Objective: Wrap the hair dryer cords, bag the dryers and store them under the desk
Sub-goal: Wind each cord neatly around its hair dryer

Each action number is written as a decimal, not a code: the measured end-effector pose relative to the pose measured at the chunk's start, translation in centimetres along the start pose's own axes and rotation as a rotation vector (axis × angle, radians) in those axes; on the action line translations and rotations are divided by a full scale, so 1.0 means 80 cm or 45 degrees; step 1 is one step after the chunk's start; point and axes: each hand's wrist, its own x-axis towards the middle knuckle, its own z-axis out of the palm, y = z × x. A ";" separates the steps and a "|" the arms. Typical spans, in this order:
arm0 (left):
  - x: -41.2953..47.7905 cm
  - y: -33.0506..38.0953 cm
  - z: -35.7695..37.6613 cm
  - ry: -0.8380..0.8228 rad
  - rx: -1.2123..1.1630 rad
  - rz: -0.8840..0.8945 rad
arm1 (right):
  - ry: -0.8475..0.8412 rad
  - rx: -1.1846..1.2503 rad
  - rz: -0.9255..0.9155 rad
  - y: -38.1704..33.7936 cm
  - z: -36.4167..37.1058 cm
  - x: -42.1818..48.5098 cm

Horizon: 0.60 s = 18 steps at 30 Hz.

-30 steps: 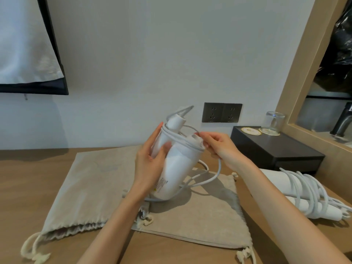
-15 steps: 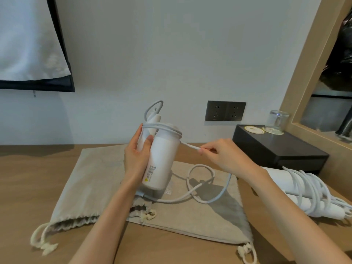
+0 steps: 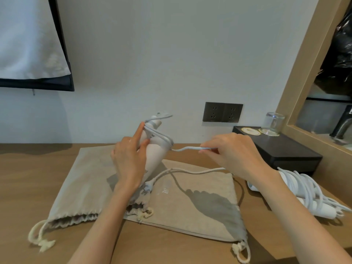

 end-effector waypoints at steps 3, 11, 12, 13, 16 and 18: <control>-0.009 0.010 0.005 -0.021 0.137 0.182 | 0.097 -0.044 -0.109 -0.010 0.001 0.005; -0.023 0.024 0.018 -0.030 0.179 0.488 | 0.045 -0.105 -0.286 -0.029 0.013 0.012; -0.024 0.025 0.021 -0.018 0.193 0.545 | 0.051 -0.052 -0.278 -0.033 0.018 0.014; -0.025 0.028 0.025 -0.009 0.197 0.617 | 0.045 0.003 -0.271 -0.036 0.021 0.018; -0.030 0.037 0.035 -0.004 0.127 0.779 | -0.138 0.024 -0.243 -0.039 0.024 0.026; -0.029 0.037 0.035 -0.021 0.093 0.799 | -0.084 0.083 -0.137 -0.026 0.023 0.028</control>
